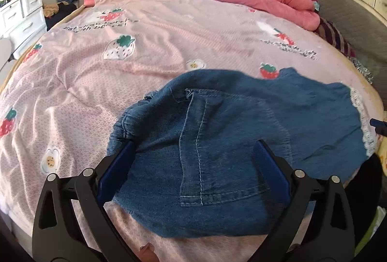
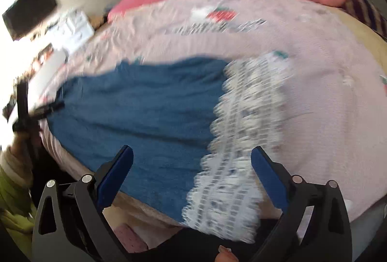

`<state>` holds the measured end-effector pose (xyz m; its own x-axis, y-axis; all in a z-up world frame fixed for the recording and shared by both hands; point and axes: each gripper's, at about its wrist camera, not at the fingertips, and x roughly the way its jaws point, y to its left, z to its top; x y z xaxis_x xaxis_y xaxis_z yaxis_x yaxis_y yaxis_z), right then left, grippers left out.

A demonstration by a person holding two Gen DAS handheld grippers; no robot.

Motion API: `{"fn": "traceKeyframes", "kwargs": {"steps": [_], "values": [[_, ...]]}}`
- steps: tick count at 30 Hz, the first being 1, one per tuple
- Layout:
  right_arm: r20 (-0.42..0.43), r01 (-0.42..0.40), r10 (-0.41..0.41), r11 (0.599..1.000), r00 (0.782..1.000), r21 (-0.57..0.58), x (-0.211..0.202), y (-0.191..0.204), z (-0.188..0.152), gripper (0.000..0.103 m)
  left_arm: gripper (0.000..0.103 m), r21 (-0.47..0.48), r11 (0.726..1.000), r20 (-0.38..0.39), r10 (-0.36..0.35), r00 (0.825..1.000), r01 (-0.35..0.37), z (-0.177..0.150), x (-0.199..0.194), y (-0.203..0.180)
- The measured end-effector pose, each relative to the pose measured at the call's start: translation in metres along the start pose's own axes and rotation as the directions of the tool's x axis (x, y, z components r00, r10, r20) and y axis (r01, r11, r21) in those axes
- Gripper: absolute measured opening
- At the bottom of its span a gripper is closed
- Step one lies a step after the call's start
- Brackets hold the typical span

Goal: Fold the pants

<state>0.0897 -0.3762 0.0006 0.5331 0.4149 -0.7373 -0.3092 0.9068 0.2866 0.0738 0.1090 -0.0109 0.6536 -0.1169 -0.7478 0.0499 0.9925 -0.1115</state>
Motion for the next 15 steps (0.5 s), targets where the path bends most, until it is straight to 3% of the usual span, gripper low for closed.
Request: {"fn": "traceKeyframes", "kwargs": {"steps": [6,9,15], "values": [[0.036,0.045,-0.046,0.998,0.998,0.043,-0.024,-0.022,0.005,0.098,0.093,0.027,1.000,0.086,-0.015,0.996,0.013,0.012,-0.044,-0.021],[0.041,0.015,-0.017,0.998,0.999,0.061,-0.026,-0.024,0.002,0.098,0.093,0.081,0.996,0.113,-0.037,0.993,0.028,0.016,-0.060,-0.043],[0.007,-0.015,0.014,0.999,1.000,0.050,-0.016,-0.025,0.003,0.098,0.093,0.182,0.965,0.082,-0.204,0.975,0.187,0.018,-0.060,-0.111]]}}
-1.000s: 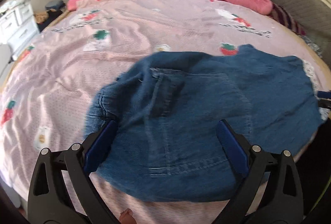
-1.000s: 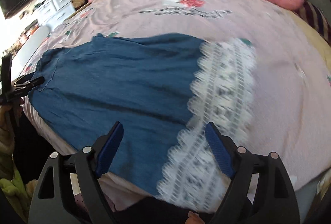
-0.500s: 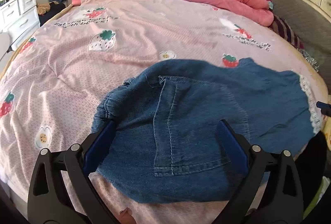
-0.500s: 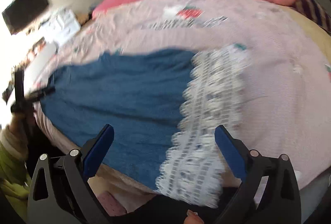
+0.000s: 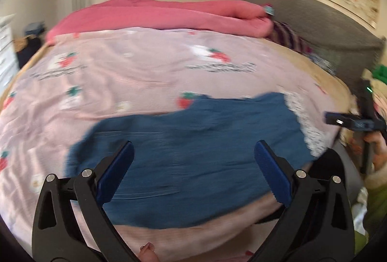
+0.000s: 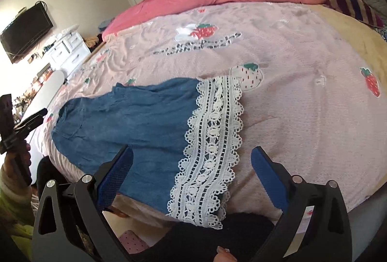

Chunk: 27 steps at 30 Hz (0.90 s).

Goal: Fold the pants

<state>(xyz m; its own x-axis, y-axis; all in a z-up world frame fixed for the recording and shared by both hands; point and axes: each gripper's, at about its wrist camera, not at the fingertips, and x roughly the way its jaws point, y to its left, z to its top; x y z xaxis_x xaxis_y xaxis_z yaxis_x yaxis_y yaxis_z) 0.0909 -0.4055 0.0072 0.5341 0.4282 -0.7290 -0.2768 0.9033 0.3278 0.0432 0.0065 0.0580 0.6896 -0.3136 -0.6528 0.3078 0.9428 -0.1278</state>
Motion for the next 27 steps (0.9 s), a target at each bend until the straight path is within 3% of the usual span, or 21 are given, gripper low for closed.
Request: {"fn": "traceKeyframes", "kwargs": {"steps": [4,7,18,27], "values": [[-0.013,-0.018,0.018,1.000,1.000,0.000,0.005,-0.007,0.009,0.098,0.093,0.075,0.990,-0.015,-0.117,0.993,0.117,-0.001,0.023,-0.056],[-0.018,-0.020,0.019,1.000,1.000,-0.013,0.010,-0.012,0.019,0.098,0.093,0.125,0.980,-0.051,-0.149,0.988,0.154,-0.006,0.044,-0.091],[-0.052,-0.028,0.024,0.996,0.998,-0.081,0.043,-0.019,0.058,0.098,0.093,0.188,0.964,-0.152,-0.162,0.975,0.189,-0.018,0.096,-0.163],[-0.086,-0.007,-0.003,0.993,0.996,-0.117,0.064,-0.020,0.067,0.098,0.093,0.181,0.968,-0.188,-0.140,0.972,0.174,-0.012,0.115,-0.174]]}}
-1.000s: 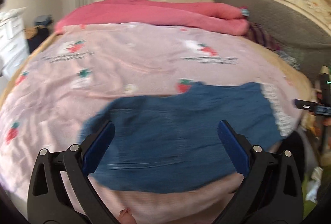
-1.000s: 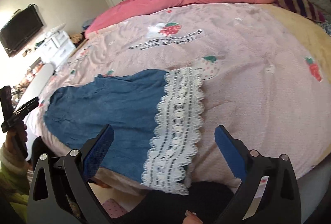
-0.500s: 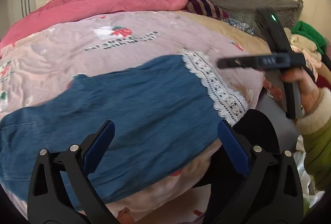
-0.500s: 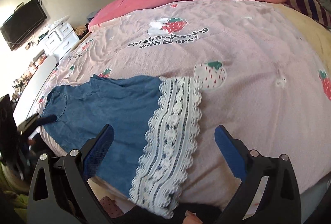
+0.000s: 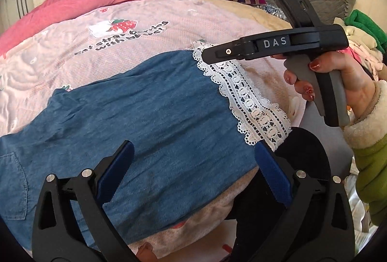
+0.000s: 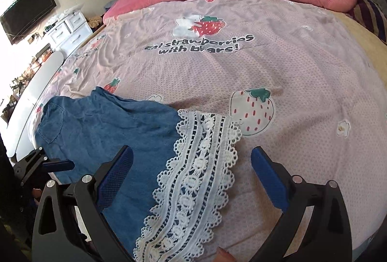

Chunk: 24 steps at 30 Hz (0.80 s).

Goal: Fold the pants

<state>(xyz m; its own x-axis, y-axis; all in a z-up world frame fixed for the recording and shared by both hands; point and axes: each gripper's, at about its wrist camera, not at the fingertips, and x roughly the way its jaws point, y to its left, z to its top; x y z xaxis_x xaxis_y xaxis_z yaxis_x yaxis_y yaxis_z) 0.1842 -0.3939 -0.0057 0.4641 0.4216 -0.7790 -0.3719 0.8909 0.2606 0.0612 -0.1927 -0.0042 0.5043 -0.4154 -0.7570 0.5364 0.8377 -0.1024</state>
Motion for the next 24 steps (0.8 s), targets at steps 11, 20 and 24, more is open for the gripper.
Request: {"fn": "traceKeyframes", "kwargs": {"steps": [11,20,24], "values": [[-0.042,-0.054,0.055,0.998,0.998,0.024,0.021,-0.008,0.012,0.095,0.093,0.021,1.000,-0.031,-0.004,1.000,0.005,-0.002,0.011,-0.007],[-0.057,-0.117,0.119,0.992,0.991,0.039,0.029,-0.009,0.014,0.080,0.093,0.125,0.988,-0.027,-0.092,0.995,0.095,-0.006,0.012,-0.038],[-0.068,-0.086,0.091,0.994,0.993,0.072,0.030,-0.022,0.012,0.079,0.093,0.175,0.978,-0.035,-0.112,0.993,0.116,-0.006,0.017,-0.053]]}}
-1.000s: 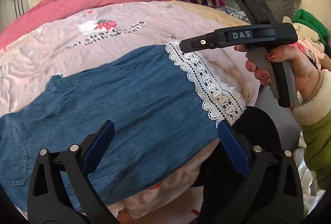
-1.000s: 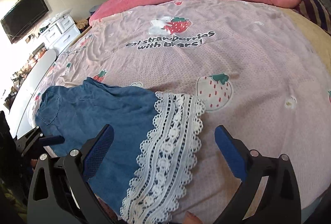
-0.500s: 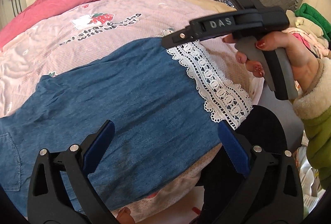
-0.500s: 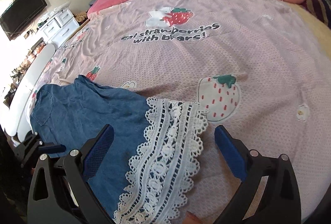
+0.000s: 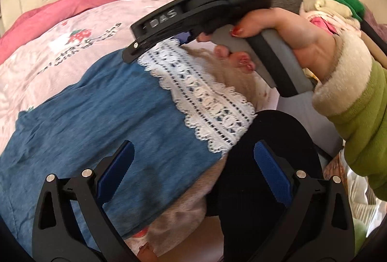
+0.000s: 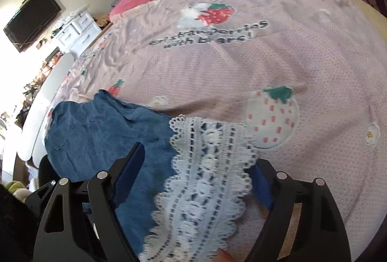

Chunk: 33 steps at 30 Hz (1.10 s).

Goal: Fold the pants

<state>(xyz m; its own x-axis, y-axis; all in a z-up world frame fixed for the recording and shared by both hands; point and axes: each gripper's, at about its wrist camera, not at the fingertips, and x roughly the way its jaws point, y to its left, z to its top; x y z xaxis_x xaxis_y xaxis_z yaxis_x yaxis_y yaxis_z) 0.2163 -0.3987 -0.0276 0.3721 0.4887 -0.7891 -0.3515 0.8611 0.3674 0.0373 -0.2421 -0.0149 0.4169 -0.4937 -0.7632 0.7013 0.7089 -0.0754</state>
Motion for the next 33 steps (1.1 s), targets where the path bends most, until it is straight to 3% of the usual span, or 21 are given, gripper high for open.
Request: {"fn": "traceKeyframes", "kwargs": {"steps": [3,5,8,13,17,22,27,33], "values": [[0.000,-0.040,0.040,0.999,0.999,0.012,0.001,-0.003,-0.002,0.077,0.093,0.022,1.000,0.007,-0.003,1.000,0.003,0.002,0.003,-0.006],[-0.004,-0.059,0.059,0.998,0.998,-0.008,0.001,0.002,-0.004,0.063,0.090,0.037,0.999,0.002,-0.002,1.000,0.002,0.002,0.006,-0.009],[-0.012,-0.101,0.101,0.994,0.995,-0.029,0.000,0.010,-0.004,0.052,0.086,0.054,0.999,-0.016,-0.005,1.000,0.006,0.002,0.012,-0.013],[-0.013,-0.134,0.133,0.990,0.991,-0.038,-0.002,0.017,-0.001,0.045,0.077,0.098,0.995,-0.036,-0.005,0.999,0.009,0.003,0.024,-0.023],[-0.020,-0.135,0.135,0.991,0.991,-0.014,0.000,0.013,0.001,0.039,0.061,0.136,0.991,-0.048,0.019,0.999,-0.012,0.004,0.040,-0.030],[-0.016,-0.143,0.143,0.990,0.990,-0.004,-0.001,0.010,0.002,0.039,0.055,0.201,0.976,-0.036,0.096,0.995,-0.087,0.001,0.054,-0.040],[-0.014,-0.140,0.140,0.990,0.990,0.000,0.001,0.012,0.003,0.038,0.042,0.246,0.957,-0.018,0.163,0.986,-0.153,-0.003,0.057,-0.044],[-0.013,-0.124,0.124,0.992,0.992,0.015,0.001,0.012,0.003,0.022,0.022,0.236,0.962,-0.007,0.145,0.989,-0.140,-0.004,0.051,-0.040]]}}
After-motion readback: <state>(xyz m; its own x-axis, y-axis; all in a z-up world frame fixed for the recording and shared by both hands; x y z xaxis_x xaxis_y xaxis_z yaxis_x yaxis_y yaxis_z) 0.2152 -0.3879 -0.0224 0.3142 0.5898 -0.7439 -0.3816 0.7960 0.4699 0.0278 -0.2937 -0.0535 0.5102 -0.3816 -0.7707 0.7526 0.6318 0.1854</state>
